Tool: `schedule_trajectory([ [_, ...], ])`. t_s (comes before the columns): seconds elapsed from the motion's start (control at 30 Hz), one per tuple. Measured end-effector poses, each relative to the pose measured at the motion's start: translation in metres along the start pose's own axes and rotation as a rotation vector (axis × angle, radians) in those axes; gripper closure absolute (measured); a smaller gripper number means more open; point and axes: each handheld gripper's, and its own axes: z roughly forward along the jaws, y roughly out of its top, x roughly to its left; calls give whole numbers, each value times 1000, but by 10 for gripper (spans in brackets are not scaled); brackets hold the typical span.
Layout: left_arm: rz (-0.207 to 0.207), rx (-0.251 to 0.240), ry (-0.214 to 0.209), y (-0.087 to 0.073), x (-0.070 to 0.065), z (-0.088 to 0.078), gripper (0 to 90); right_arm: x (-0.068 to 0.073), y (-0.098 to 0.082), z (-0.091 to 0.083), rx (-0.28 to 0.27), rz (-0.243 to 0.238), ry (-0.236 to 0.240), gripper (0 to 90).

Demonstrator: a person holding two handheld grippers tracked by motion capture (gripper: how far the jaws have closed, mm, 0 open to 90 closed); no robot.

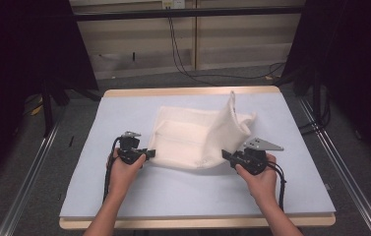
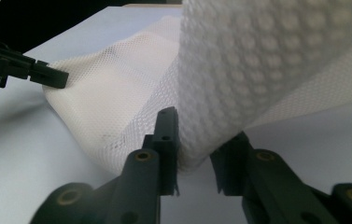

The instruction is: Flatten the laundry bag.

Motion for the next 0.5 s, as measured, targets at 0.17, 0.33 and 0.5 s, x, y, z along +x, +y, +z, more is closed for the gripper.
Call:
schedule_trajectory([
  [0.17, -10, -9, 5, 0, -1, 1, 751, -9, -6, -9, 23, 23, 1, 619],
  [0.33, 10, -7, -1, 3, -5, 3, 747, -21, -13, -20, 38, 53, -27, 613],
  [0.5, 19, -26, -11, 5, -8, 7, 739, -35, -20, -21, 49, 107, -60, 618],
])
